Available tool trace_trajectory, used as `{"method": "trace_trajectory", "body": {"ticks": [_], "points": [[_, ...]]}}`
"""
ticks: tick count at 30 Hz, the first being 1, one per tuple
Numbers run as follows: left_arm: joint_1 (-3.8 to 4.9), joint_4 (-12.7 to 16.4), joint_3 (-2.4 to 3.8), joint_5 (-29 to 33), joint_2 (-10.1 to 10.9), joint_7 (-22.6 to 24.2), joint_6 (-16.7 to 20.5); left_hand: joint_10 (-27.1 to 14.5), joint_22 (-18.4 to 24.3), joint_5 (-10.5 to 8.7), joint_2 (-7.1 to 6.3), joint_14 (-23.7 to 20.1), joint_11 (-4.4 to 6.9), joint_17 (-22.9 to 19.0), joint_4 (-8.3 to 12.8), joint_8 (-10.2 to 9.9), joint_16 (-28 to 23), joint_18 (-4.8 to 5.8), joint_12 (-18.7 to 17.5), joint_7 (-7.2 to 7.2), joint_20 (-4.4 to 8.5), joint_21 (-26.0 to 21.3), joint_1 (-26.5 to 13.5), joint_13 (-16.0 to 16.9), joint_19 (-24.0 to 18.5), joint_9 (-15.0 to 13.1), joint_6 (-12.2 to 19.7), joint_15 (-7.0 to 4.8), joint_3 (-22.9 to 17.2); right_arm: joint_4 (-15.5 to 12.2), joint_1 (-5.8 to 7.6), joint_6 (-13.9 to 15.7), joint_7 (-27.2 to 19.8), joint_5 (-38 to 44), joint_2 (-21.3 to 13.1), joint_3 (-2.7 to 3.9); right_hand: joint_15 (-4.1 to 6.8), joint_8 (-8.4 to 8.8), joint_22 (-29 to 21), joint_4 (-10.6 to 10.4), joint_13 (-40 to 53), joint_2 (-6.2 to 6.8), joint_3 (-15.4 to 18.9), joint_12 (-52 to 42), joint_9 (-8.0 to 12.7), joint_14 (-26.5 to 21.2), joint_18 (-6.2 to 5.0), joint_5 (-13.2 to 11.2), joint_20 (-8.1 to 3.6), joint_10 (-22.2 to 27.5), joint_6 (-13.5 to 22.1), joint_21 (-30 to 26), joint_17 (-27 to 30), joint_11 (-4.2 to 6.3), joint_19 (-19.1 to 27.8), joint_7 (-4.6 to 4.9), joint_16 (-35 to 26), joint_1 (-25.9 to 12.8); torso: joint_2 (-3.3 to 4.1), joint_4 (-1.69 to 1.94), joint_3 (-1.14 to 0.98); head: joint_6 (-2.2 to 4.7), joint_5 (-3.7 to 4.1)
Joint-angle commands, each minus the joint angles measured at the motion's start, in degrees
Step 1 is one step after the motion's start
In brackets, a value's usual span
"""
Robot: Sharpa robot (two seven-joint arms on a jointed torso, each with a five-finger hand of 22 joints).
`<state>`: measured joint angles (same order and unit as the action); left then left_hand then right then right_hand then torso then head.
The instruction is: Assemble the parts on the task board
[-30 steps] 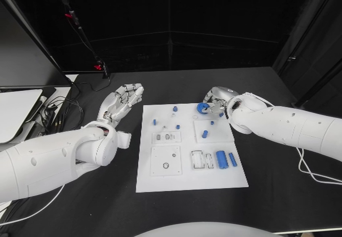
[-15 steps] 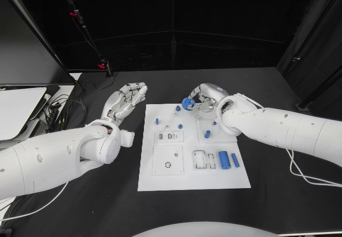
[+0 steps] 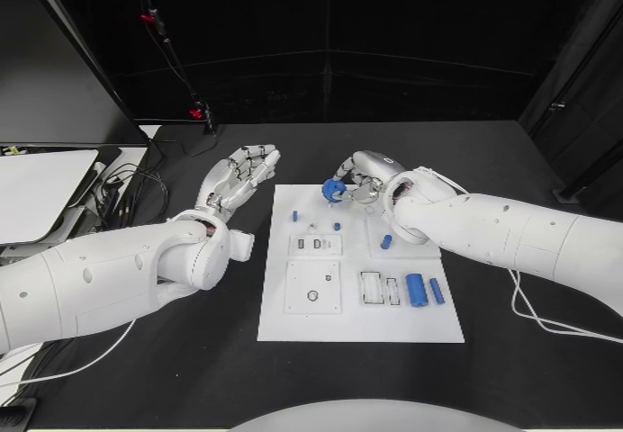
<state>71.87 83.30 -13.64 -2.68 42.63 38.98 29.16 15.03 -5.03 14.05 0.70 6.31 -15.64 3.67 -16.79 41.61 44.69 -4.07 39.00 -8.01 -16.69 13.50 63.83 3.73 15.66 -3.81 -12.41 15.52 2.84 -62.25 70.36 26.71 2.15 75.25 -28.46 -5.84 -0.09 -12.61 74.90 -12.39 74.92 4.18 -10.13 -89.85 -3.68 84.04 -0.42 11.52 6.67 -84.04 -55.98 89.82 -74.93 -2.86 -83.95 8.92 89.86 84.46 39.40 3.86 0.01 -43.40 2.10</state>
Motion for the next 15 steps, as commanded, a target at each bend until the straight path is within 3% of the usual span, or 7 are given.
{"method": "trace_trajectory", "body": {"ticks": [1,15], "points": [[0.09,0.06,0.06,-0.32,-0.01,14.73,-0.47,0.43,-0.09,0.36,0.70,0.47,0.17,0.05,0.02,-0.20,0.08,-0.57,0.24,-9.13,-0.04,0.37,0.05,-0.01,-0.36,0.07,-0.32,0.06,-0.15,0.75,0.12,-3.14,0.26,1.08,0.67,0.05,0.08,0.07,15.10,0.29,15.08,-0.23,0.16,-0.15,-0.12,5.96,0.42,0.00,-0.34,-5.96,-2.73,0.18,-15.07,-0.09,-6.05,-2.43,0.14,-0.32,-0.06,-0.12,0.00,-0.20,-0.15],[0.09,0.02,0.06,-0.32,-0.10,14.71,-0.53,0.43,-0.09,0.36,0.72,0.47,0.17,0.05,0.02,-0.20,0.09,-0.57,0.24,-9.13,-0.04,0.38,0.06,-0.01,-0.36,0.07,-0.32,0.06,-0.14,3.81,0.06,-6.26,1.71,3.47,3.86,0.03,0.05,0.54,15.10,0.56,15.08,-0.28,0.05,-0.15,-0.09,5.96,0.42,0.12,-0.31,-5.96,-2.69,0.18,-15.07,-0.06,-6.05,-2.47,0.14,-0.16,-0.08,-0.09,0.03,-0.80,-0.37]]}}
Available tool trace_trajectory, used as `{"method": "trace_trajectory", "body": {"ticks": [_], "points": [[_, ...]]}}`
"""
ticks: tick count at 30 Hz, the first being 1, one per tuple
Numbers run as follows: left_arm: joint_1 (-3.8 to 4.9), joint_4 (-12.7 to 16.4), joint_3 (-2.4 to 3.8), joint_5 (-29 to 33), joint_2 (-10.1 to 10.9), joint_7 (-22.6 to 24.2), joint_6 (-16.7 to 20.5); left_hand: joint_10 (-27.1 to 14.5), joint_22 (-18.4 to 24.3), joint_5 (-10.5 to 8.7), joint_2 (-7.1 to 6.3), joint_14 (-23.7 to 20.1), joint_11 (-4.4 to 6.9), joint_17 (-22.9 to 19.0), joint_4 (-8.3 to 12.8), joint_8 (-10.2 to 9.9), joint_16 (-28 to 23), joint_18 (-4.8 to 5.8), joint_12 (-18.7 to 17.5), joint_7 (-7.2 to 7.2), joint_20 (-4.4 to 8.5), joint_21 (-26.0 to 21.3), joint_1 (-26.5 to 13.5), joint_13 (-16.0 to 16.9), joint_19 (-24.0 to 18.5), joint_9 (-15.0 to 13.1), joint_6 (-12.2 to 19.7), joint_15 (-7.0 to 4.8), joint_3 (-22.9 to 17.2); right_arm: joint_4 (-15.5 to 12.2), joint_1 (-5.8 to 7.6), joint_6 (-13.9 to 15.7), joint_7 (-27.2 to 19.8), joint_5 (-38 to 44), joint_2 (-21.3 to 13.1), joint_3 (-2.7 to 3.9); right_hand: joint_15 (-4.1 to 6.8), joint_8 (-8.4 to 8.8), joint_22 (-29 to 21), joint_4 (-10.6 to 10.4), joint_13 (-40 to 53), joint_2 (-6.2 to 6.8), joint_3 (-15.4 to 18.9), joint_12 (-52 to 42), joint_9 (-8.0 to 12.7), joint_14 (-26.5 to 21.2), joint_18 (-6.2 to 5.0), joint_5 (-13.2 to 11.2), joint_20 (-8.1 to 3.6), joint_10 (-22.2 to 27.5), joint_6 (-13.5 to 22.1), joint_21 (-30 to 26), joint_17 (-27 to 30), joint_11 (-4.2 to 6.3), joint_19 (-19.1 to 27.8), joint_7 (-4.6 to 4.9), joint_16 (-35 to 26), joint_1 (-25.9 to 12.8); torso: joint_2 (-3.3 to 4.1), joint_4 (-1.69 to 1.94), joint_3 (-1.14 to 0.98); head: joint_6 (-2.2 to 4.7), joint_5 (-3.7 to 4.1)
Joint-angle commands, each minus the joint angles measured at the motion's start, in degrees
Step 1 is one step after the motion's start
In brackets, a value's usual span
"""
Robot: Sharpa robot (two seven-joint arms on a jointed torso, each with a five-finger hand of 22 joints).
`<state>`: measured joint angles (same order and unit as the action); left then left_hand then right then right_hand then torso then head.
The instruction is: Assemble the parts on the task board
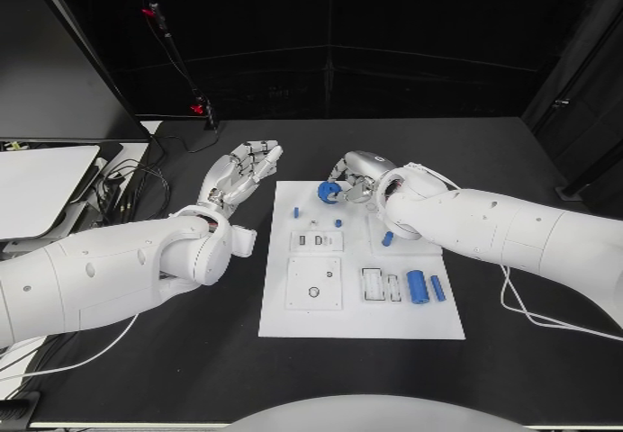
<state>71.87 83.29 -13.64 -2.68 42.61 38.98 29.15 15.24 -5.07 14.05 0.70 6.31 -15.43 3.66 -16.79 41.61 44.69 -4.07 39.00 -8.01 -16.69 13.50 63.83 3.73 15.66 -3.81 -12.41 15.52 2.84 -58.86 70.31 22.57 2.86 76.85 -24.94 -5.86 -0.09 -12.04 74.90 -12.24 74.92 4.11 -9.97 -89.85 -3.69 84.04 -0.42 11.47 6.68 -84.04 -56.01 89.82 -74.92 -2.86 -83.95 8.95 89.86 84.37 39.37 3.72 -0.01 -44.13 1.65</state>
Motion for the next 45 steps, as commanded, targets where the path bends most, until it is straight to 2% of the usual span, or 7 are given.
{"method": "trace_trajectory", "body": {"ticks": [1,19,45], "points": [[0.09,0.04,0.06,-0.32,-0.09,14.71,-0.52,0.22,-0.05,0.36,0.72,0.47,-0.03,0.06,0.02,-0.21,0.09,-0.56,0.24,-9.13,-0.04,0.38,0.06,-0.01,-0.36,0.07,-0.32,0.06,-0.14,0.59,0.10,-2.29,1.18,2.12,0.47,0.05,0.05,0.00,15.10,0.42,15.08,-0.21,-0.11,-0.15,-0.08,5.96,0.42,0.18,-0.31,-5.96,-2.65,0.18,-15.08,-0.06,-6.05,-2.49,0.14,-0.07,-0.05,0.06,0.04,-0.09,0.09],[0.09,-0.01,0.06,-0.32,-0.12,14.63,-0.56,0.22,-0.05,0.36,0.77,0.47,-0.03,0.06,0.03,-0.22,0.09,-0.55,0.24,-9.13,-0.05,0.39,0.10,-0.01,-0.37,0.07,-0.32,0.06,-0.11,1.87,-0.07,-5.85,3.32,3.27,1.41,0.03,0.05,0.34,15.10,0.46,15.08,-0.19,-0.09,-0.15,-0.06,5.96,0.42,0.15,-0.30,-5.96,-2.54,0.18,-15.08,-0.08,-6.05,-2.46,0.14,-0.19,-0.08,0.04,0.02,-0.19,0.34],[0.09,-0.16,0.06,-0.32,-0.15,14.55,-0.55,0.23,-0.06,0.36,0.89,0.48,-0.03,0.06,0.04,-0.24,0.11,-0.53,0.25,-9.13,-0.05,0.41,0.17,-0.01,-0.38,0.07,-0.32,0.06,-0.06,1.46,-0.41,-6.71,3.80,3.48,1.57,0.03,0.03,0.71,15.10,0.46,15.08,-0.13,0.00,-0.15,-0.06,5.96,0.42,0.06,-0.28,-5.96,-2.48,0.18,-15.08,-0.10,-6.05,-2.45,0.14,-0.44,-0.09,-0.01,0.05,-0.21,0.53]]}}
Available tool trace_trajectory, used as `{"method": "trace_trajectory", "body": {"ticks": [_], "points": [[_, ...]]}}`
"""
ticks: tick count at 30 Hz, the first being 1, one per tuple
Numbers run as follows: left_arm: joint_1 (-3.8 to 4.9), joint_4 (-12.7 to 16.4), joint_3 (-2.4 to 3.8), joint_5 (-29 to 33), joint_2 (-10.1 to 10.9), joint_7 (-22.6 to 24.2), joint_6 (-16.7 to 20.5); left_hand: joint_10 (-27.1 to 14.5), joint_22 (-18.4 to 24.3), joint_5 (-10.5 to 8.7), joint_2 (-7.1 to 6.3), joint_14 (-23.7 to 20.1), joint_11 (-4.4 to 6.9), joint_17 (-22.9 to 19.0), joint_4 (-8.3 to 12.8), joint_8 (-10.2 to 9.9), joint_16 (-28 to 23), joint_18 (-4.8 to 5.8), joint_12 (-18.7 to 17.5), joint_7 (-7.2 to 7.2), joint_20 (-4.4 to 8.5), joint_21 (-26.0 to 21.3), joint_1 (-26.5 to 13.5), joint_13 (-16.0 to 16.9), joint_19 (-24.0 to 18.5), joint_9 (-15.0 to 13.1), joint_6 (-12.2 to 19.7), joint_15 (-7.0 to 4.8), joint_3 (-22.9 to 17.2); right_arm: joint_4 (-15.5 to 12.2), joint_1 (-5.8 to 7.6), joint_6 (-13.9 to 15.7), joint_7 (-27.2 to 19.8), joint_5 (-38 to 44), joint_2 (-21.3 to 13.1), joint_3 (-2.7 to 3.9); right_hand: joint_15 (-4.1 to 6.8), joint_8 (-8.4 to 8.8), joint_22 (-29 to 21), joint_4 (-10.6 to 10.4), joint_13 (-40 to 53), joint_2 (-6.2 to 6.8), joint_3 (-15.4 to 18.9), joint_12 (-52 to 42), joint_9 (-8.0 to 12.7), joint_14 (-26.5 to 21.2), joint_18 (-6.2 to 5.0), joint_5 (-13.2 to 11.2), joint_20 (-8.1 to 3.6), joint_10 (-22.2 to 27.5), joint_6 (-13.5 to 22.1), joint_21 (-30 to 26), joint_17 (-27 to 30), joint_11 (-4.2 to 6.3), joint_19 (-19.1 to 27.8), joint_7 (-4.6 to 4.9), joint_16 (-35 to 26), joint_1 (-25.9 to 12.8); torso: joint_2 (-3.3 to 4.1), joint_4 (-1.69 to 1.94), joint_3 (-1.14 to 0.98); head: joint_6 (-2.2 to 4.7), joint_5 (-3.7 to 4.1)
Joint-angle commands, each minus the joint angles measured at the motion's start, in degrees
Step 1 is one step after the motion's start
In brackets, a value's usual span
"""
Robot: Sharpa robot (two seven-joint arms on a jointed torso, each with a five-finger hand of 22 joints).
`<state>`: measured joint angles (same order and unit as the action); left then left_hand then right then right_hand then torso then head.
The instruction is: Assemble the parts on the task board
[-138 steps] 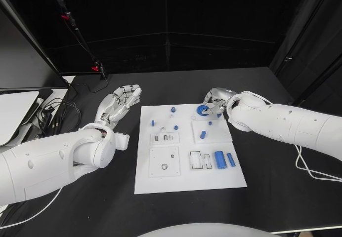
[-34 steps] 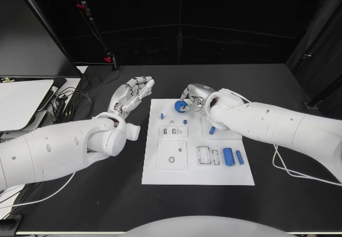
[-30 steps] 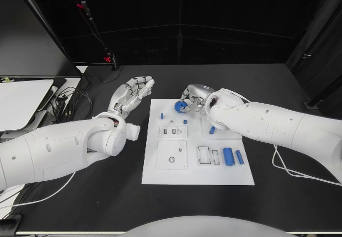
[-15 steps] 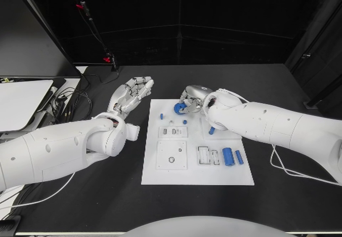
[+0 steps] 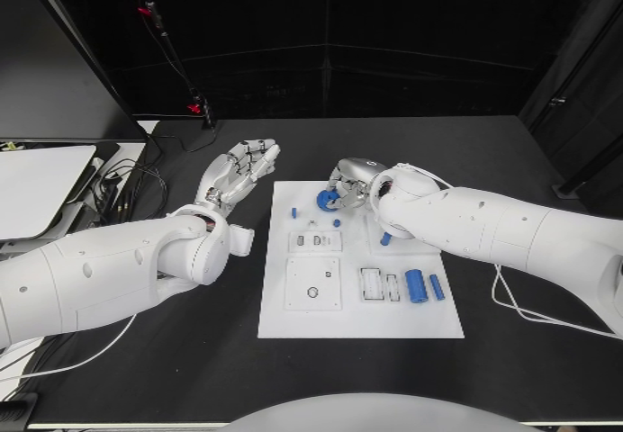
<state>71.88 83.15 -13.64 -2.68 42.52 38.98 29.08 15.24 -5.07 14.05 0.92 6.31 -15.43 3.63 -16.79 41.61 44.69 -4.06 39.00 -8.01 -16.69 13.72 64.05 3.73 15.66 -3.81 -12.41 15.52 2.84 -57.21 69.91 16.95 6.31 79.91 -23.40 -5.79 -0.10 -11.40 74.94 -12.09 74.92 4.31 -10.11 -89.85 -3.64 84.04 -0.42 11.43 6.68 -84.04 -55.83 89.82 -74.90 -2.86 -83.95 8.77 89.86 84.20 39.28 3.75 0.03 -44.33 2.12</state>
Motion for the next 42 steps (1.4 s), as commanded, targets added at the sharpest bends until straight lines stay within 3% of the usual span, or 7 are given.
{"method": "trace_trajectory", "body": {"ticks": [1,15,25,29,35,39,42], "points": [[0.08,-0.04,0.06,-0.32,-0.06,14.54,-0.47,0.23,-0.07,0.36,0.67,0.48,-0.03,0.08,0.04,-0.24,0.11,-0.53,0.25,-9.13,-0.05,0.20,-0.05,-0.02,-0.38,0.07,-0.32,0.06,-0.05,-0.16,-0.02,-1.13,0.50,0.44,0.05,-0.04,0.03,0.17,15.06,0.31,15.08,-0.32,0.16,-0.15,-0.09,5.96,0.42,0.09,-0.27,-5.96,-2.61,0.18,-15.10,-0.09,-6.05,-2.28,0.14,-0.30,0.00,-0.02,0.01,0.01,0.10],[0.08,-0.09,0.06,-0.32,-0.05,14.48,-0.48,0.23,-0.07,0.36,0.67,0.48,-0.03,0.08,0.04,-0.24,0.11,-0.53,0.25,-9.13,-0.05,0.20,-0.05,-0.02,-0.38,0.07,-0.32,0.06,-0.05,0.68,-0.07,-3.87,2.20,0.96,0.43,-0.04,1.22,6.42,15.06,1.59,15.08,0.08,0.22,-0.15,-0.07,5.96,0.42,-0.98,-1.18,-5.96,4.13,0.18,-15.10,1.65,-6.05,-3.79,0.14,-0.82,0.01,0.01,-0.01,0.06,0.14],[0.08,-0.33,0.06,-0.32,-0.13,14.28,-0.46,0.23,-0.06,0.38,0.76,0.48,-0.03,0.08,0.04,-0.26,0.12,-0.51,0.25,-9.13,-0.05,0.19,0.01,-0.02,-0.41,0.07,-0.32,0.06,-0.03,-0.12,-0.23,-3.62,0.54,1.14,-0.28,-0.04,3.23,8.07,15.06,2.95,15.08,0.17,0.67,-0.15,0.17,5.96,0.42,-1.25,-3.10,-5.96,13.80,0.18,-15.10,3.96,-6.05,-6.81,0.14,-1.15,-0.01,0.01,-0.03,0.02,0.08],[0.08,-0.37,0.06,-0.32,-0.14,14.26,-0.46,0.23,-0.06,0.38,0.76,0.48,-0.03,0.08,0.04,-0.26,0.12,-0.51,0.25,-9.13,-0.05,0.19,0.01,-0.02,-0.41,0.07,-0.32,0.06,-0.03,-0.58,-0.28,-1.85,-1.21,-0.04,-0.85,-0.04,3.70,8.29,15.06,2.97,15.08,0.59,1.23,-0.15,0.42,5.96,0.42,-1.56,-3.59,-5.96,18.21,0.18,-15.10,4.45,-6.05,-7.57,0.14,-1.74,0.01,-0.03,-0.03,0.05,-0.01],[0.08,-0.45,0.05,-0.32,-0.12,14.21,-0.62,0.23,-0.07,0.39,0.83,0.48,-0.03,0.08,0.05,-0.27,0.13,-0.50,0.26,-9.13,-0.05,0.22,0.06,-0.02,-0.40,0.06,-0.32,0.06,-0.01,-1.98,-0.32,2.68,-6.72,-5.71,-2.41,-0.04,4.17,8.18,15.06,2.24,15.08,1.63,2.42,-0.15,0.38,5.96,0.42,-1.64,-4.07,-5.96,19.28,0.18,-15.10,4.89,-6.05,-7.58,0.14,-3.08,0.01,-0.03,-0.05,0.10,-0.04],[0.08,-0.60,0.05,-0.32,0.00,14.21,-0.60,0.23,-0.07,0.39,0.83,0.48,-0.03,0.08,0.05,-0.27,0.13,-0.50,0.26,-9.13,-0.05,0.22,0.06,-0.02,-0.40,0.06,-0.32,0.06,-0.01,-4.61,-0.32,8.80,-13.99,-15.35,-4.58,-0.04,4.67,8.34,15.06,0.68,15.08,2.70,3.86,-0.15,0.51,5.96,0.42,-2.93,-4.57,-5.96,21.47,0.18,-15.10,5.38,-6.05,-8.31,0.14,-4.36,-0.04,-0.14,0.01,0.12,-0.10],[0.08,-0.75,0.05,-0.32,0.01,14.23,-0.60,0.23,-0.07,0.39,0.83,0.48,-0.03,0.08,0.05,-0.27,0.13,-0.50,0.26,-9.13,-0.05,0.22,0.06,-0.02,-0.40,0.06,-0.32,0.06,-0.01,-7.12,-0.31,12.73,-17.28,-21.72,-6.52,-0.02,4.91,7.77,15.06,-0.51,15.08,2.51,4.22,-0.15,0.14,5.96,0.42,-3.52,-4.84,-5.96,18.28,0.18,-15.10,5.43,-6.05,-7.57,0.14,-4.57,-0.03,-0.10,-0.02,0.12,0.03]]}}
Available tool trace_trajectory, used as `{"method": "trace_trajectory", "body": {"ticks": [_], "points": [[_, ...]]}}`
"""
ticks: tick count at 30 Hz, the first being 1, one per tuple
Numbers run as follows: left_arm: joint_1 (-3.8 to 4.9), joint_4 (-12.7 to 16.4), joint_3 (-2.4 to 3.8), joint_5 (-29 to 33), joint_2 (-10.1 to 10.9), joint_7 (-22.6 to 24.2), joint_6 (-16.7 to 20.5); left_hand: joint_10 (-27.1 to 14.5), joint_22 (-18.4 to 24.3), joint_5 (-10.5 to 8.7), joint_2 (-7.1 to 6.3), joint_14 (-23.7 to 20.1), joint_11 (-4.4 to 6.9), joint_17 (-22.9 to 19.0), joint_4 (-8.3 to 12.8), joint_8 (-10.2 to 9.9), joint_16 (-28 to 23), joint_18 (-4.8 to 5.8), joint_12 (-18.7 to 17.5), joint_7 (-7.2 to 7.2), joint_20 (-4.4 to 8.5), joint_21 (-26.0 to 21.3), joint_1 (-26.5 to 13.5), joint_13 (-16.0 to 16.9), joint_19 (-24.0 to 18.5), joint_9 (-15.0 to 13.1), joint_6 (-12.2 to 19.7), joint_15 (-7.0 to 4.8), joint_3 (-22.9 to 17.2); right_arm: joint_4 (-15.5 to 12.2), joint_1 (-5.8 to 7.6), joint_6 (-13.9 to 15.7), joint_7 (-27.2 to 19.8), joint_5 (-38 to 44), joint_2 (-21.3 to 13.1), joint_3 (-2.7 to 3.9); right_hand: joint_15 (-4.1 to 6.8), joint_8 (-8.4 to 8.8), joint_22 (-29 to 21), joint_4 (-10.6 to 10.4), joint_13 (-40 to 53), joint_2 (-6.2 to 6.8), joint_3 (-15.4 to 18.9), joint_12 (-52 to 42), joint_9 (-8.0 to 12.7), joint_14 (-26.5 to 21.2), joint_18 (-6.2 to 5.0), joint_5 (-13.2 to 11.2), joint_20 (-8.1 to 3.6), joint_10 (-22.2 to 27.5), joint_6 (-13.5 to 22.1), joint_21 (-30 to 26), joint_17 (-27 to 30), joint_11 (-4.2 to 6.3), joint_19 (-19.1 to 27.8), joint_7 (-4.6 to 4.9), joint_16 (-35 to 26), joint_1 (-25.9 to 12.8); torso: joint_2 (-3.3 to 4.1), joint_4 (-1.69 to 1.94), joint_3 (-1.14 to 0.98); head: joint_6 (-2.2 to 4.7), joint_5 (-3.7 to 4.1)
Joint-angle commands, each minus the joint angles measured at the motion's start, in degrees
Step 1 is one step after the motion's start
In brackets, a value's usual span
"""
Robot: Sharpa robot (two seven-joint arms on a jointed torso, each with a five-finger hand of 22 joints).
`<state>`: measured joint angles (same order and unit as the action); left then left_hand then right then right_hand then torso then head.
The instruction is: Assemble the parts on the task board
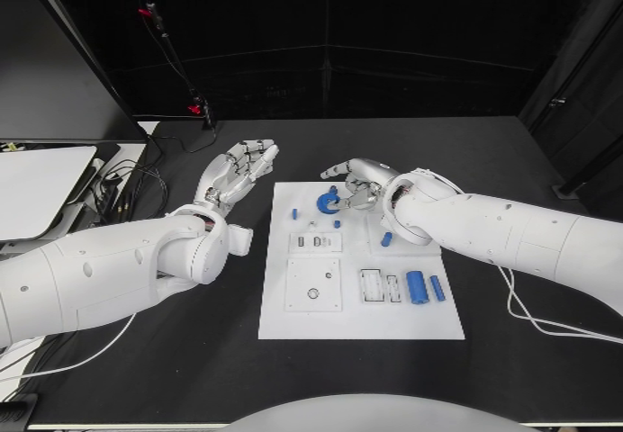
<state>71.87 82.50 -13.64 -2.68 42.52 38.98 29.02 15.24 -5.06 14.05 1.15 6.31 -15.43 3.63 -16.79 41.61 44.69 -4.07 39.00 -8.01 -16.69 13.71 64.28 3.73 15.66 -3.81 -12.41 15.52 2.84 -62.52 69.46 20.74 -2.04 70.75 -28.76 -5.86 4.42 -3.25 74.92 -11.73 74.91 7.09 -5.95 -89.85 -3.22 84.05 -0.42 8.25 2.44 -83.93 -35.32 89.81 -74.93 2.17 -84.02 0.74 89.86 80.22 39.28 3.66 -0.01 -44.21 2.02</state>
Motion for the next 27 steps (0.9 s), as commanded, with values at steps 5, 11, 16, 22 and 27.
{"method": "trace_trajectory", "body": {"ticks": [5,11,16,22,27], "points": [[0.07,-0.35,0.04,-0.32,-0.06,14.23,-0.56,0.23,-0.08,0.39,0.60,0.48,-0.03,0.09,0.05,-0.27,0.13,-0.50,0.26,-9.13,-0.05,0.22,-0.17,-0.02,-0.40,0.06,-0.32,0.06,-0.01,-6.97,0.69,11.56,-10.47,-19.00,-6.13,0.08,-0.31,-2.92,15.08,-2.25,15.09,-1.02,0.47,-0.15,-1.51,5.95,0.42,-0.21,-0.27,-6.07,-12.07,0.19,-15.07,-1.08,-5.98,2.83,0.14,-0.94,-0.09,0.02,0.09,0.01,0.37],[0.05,-0.68,0.03,-0.32,-0.22,14.30,-0.53,0.24,-0.08,0.40,0.64,0.48,-0.03,0.09,0.06,-0.28,0.14,-0.49,0.26,-9.13,-0.05,0.22,-0.11,-0.02,-0.41,0.06,-0.34,0.06,0.03,-10.50,1.88,9.84,-8.32,-19.38,-11.74,0.06,-3.67,-5.13,15.08,-3.04,15.09,-1.76,0.89,-0.15,-2.33,5.95,0.42,-0.10,2.11,-6.07,-18.73,0.19,-15.07,-5.33,-5.98,6.50,0.14,-1.11,-0.09,-0.09,0.12,0.23,1.24],[-0.04,-0.84,0.03,-0.32,-0.41,14.37,-0.59,0.24,-0.08,0.40,0.64,0.48,-0.03,0.09,0.06,-0.28,0.14,-0.49,0.26,-9.13,-0.05,0.23,-0.11,-0.02,-0.41,0.06,-0.34,0.06,0.03,-11.84,2.15,9.03,-6.41,-18.30,-15.61,0.00,-4.74,-4.86,15.08,-2.17,15.09,-2.11,0.57,-0.15,-2.14,5.95,0.42,0.27,3.28,-6.07,-20.04,0.19,-15.07,-6.30,-5.98,7.32,0.14,0.55,-0.07,-0.19,0.06,0.77,2.24],[-0.14,-0.94,0.03,-0.32,-0.55,14.33,-0.68,0.24,-0.08,0.40,0.64,0.48,-0.03,0.09,0.06,-0.28,0.14,-0.49,0.26,-9.13,-0.05,0.23,-0.11,-0.02,-0.41,0.06,-0.34,0.06,0.03,-13.47,2.18,8.33,-5.70,-17.96,-20.02,-0.06,-4.42,-3.84,15.08,-1.59,15.09,-2.07,0.57,-0.15,-1.67,5.95,0.42,-0.38,3.63,-6.07,-19.48,0.19,-15.07,-5.56,-5.98,6.26,0.14,1.63,-0.04,0.14,-0.03,1.17,3.29],[-0.21,-1.03,0.02,-0.32,-0.53,14.28,-0.67,0.25,-0.08,0.41,0.68,0.48,-0.03,0.09,0.07,-0.28,0.14,-0.48,0.27,-9.13,-0.05,0.23,-0.04,-0.02,-0.42,0.06,-0.34,0.07,0.05,-13.39,1.98,7.91,-4.96,-16.63,-22.63,-0.10,-4.06,-3.36,15.08,-1.47,15.09,-2.11,0.64,-0.15,-1.45,5.95,0.42,-0.85,3.60,-6.07,-19.21,0.19,-15.07,-5.06,-5.98,5.82,0.14,2.02,-0.08,-0.01,0.01,1.22,3.47]]}}
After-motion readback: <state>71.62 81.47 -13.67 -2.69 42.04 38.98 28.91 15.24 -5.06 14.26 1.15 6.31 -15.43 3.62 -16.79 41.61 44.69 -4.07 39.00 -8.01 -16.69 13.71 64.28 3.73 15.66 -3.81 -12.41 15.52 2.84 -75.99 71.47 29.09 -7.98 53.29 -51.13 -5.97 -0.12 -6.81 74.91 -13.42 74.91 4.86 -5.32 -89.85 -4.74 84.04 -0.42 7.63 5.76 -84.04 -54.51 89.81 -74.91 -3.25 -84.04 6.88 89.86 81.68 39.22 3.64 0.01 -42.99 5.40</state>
